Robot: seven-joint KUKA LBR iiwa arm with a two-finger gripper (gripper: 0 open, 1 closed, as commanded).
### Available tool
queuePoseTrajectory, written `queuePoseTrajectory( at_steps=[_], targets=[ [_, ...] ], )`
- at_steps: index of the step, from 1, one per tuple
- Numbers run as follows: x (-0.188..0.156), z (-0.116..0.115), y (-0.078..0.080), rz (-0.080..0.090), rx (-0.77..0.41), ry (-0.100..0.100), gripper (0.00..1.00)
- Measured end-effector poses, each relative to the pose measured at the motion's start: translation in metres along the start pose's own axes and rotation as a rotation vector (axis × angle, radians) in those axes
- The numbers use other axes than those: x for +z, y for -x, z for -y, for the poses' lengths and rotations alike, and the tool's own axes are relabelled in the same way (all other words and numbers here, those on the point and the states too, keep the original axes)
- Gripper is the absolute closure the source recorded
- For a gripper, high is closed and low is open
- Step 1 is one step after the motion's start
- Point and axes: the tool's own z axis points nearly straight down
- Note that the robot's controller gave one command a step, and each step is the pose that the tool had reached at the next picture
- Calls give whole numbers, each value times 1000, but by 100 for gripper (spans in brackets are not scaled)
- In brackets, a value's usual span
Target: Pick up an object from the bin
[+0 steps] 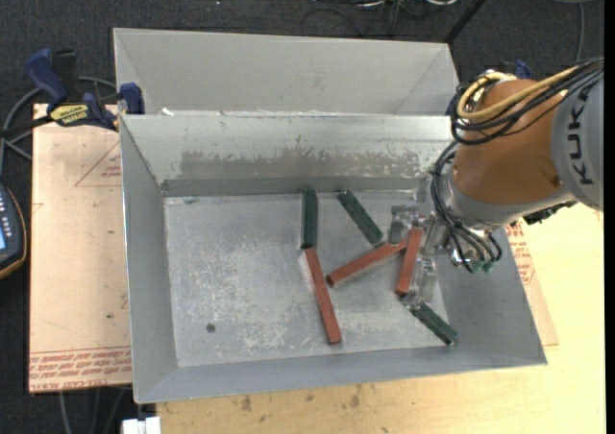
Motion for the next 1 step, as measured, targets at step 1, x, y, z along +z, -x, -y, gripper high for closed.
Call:
queuePoseTrajectory(
  at_steps=[1],
  targets=[
    [102, -21, 47, 5, -227, 0, 0]
  ],
)
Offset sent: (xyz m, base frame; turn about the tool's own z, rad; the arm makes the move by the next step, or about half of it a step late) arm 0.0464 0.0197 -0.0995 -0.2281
